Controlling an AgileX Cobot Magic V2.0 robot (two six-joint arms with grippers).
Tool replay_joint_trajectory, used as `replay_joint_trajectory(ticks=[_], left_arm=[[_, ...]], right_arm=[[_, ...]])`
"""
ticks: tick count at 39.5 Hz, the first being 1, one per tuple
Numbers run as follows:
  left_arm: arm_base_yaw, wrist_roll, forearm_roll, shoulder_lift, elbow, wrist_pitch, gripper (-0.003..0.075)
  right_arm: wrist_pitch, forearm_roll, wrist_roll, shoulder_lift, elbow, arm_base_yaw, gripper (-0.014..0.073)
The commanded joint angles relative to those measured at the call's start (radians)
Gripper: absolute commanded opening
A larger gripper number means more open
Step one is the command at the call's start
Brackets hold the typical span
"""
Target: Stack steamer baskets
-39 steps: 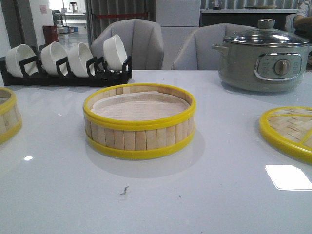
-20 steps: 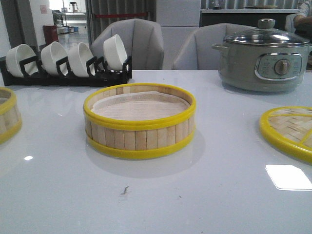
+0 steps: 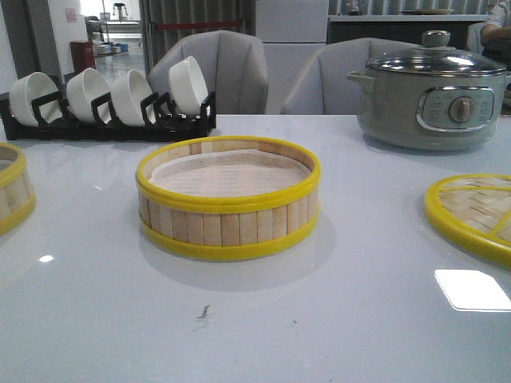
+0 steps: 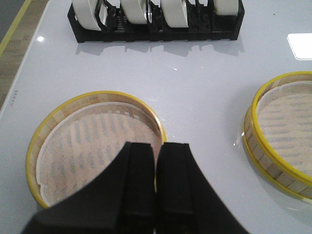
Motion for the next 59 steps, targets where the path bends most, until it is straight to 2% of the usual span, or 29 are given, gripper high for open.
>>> replay_joint_trajectory(ticks=[1,5,12,25,28,32,33,35,38,43,47,49,59], left_arm=[[0.0,-0.006,0.011,-0.011,-0.041,-0.071,0.0085],[0.0,-0.006,0.011,-0.011,-0.041,-0.073,0.0085],[0.0,-0.006,0.011,-0.011,-0.041,-0.075,0.0085],[0.0,-0.006,0.007,-0.011,-0.041,-0.091,0.0085],[-0.002,-0.006,-0.003,-0.006,-0.041,-0.082,0.0085],[-0.002,-0.006,-0.008,0.005,-0.041,-0.062,0.0085],[-0.002,-0.006,-0.011,0.007,-0.041,-0.06,0.0085],[-0.002,-0.002,-0.03,0.02,-0.041,-0.055,0.009],[-0.002,0.026,-0.067,0.045,-0.041,-0.041,0.0139],[-0.002,0.037,-0.08,0.116,-0.041,-0.014,0.0347],[-0.002,0.037,-0.08,0.179,-0.041,-0.018,0.0471],[-0.002,0.037,-0.082,0.211,-0.041,-0.036,0.049],[-0.002,0.037,-0.082,0.379,-0.041,-0.186,0.0487]], right_arm=[[0.059,0.008,-0.004,0.107,-0.115,-0.002,0.0029],[0.118,0.008,-0.004,0.169,-0.155,-0.002,0.0029],[0.057,0.008,-0.003,0.196,-0.157,-0.002,0.0029],[0.052,0.016,-0.003,0.196,-0.156,-0.002,0.0042],[0.051,0.016,-0.003,0.196,-0.156,-0.002,0.0161],[0.055,0.016,-0.003,0.196,-0.156,-0.002,0.0425],[0.056,0.016,-0.003,0.196,-0.156,-0.002,0.0465],[0.064,0.016,-0.003,0.196,-0.156,-0.002,0.0491],[0.07,0.016,-0.003,0.196,-0.156,-0.002,0.0472],[0.075,0.016,-0.003,0.196,-0.156,-0.002,0.0447],[0.079,0.016,-0.003,0.196,-0.156,-0.002,0.0444],[0.082,0.016,-0.003,0.196,-0.156,-0.002,0.0444],[0.099,0.016,-0.003,0.196,-0.156,-0.002,0.0444]])
